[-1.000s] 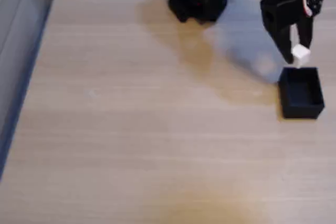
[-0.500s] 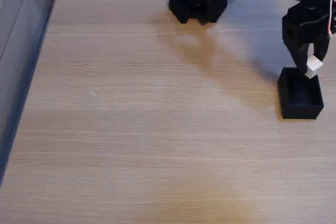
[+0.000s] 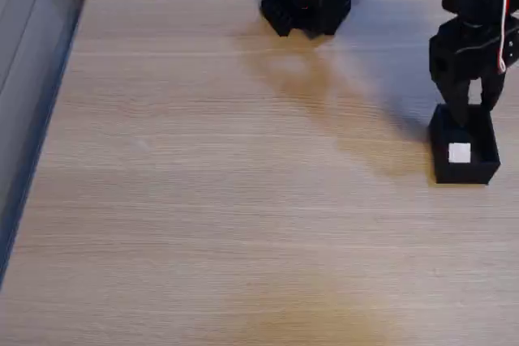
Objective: Pick a white block and place it in the black box.
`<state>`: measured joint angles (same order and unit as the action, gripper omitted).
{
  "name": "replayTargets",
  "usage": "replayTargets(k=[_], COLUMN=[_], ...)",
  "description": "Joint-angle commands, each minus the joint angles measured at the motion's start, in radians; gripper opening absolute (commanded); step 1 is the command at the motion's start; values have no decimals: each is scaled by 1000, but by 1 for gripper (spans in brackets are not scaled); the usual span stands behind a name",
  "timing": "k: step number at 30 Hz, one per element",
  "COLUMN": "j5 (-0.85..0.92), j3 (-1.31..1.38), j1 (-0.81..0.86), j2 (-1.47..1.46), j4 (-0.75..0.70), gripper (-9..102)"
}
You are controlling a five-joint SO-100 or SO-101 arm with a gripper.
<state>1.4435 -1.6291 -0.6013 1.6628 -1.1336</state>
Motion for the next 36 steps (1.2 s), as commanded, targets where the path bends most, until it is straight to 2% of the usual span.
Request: replayTargets(k=[1,8,15,19,22,27,32,33,36], j5=[3,77,291,307,301,279,213,150,147], j3=[-9,-302,-828,-1083,-1255,-1443,-1476,-1476,-1477], j1=[31,140,342,430,480,555,578,572,575], j2=[87,368,769,983,1149,1382,1552,1582,1667], j4=[12,91,318,325,275,110,-147,-170,-213], gripper=[0,0,0,0,0,0,0,0,0])
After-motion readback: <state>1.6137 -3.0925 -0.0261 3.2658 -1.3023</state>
